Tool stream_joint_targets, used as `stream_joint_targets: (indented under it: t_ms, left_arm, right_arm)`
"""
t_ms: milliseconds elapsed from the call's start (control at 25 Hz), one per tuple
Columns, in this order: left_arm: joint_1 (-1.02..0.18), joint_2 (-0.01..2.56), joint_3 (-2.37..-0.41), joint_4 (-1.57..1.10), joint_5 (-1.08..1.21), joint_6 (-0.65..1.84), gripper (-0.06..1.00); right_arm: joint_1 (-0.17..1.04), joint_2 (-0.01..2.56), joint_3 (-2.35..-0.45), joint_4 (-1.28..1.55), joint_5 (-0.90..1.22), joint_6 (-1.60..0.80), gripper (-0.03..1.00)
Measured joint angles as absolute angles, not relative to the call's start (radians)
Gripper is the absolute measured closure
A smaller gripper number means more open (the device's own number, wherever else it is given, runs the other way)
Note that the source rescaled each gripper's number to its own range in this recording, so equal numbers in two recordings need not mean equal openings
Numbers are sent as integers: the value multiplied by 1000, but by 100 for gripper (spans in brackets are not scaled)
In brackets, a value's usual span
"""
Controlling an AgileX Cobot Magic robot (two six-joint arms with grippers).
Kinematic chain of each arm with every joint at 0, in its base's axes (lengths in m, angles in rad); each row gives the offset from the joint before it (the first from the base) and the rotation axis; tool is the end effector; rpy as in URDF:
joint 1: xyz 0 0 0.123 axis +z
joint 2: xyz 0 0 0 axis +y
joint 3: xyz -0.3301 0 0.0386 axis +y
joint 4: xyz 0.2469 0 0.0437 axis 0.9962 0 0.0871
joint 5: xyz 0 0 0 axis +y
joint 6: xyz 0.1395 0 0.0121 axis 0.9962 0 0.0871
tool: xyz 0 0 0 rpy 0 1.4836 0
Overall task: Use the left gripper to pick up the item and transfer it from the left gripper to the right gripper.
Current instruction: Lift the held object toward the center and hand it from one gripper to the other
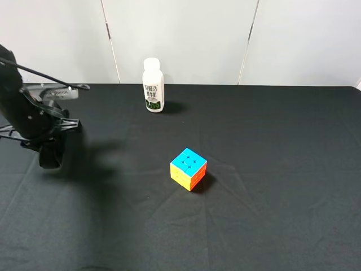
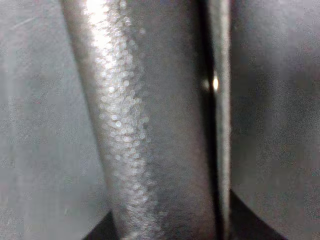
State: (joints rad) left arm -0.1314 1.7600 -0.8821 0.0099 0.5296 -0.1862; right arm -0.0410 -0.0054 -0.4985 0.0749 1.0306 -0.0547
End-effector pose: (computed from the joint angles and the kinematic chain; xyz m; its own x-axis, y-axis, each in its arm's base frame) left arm 0.3232 -0.0420 0.1422 -0.9683 -0.0503 -0.2449 -0.0420 0.9984 -0.0390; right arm -0.0083 0.0093 0.2579 -0.4237 0.0013 -0.9058 -0.0240 0.9996 0.0126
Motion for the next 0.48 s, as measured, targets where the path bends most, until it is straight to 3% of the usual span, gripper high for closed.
stream_joint_targets:
  t_ms: [480]
  left_arm:
    - [-131, 1503, -882, 13, 780, -112, 93]
  right_arm:
    - [-41, -5, -498, 75, 1031, -55, -3]
